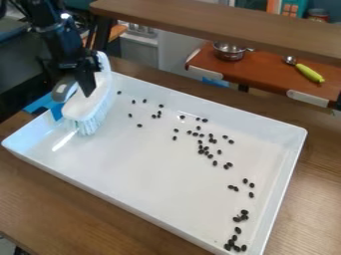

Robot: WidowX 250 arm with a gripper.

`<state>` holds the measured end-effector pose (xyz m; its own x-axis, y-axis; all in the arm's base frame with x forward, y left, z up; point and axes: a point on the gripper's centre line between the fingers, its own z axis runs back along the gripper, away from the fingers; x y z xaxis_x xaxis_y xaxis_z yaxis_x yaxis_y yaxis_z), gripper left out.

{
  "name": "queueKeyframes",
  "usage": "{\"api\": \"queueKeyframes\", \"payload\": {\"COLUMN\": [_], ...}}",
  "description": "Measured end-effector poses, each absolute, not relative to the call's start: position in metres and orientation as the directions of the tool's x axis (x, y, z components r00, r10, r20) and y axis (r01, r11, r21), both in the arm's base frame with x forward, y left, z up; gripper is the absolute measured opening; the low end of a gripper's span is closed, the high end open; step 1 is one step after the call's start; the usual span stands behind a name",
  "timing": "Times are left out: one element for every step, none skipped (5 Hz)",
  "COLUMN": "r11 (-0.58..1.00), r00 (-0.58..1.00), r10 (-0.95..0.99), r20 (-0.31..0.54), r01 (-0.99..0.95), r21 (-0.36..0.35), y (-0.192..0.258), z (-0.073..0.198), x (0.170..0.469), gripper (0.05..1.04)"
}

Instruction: Sweep into pile

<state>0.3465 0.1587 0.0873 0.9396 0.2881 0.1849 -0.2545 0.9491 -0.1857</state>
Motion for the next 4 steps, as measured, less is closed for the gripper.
{"api": "queueKeyframes", "payload": {"r11": [0.943, 0.942, 0.938, 0.938], "r00": [0.938, 0.936, 0.933, 0.937], "r10": [0.309, 0.319, 0.331, 0.326], "r20": [0.156, 0.151, 0.142, 0.124], "r01": [-0.282, -0.295, -0.308, -0.305], "r21": [-0.175, -0.162, -0.161, -0.166], "y": [0.155, 0.149, 0.141, 0.134], "z": [0.078, 0.077, 0.076, 0.074], "x": [0.351, 0.36, 0.368, 0.37], "gripper": [0.484, 0.484, 0.484, 0.484]}}
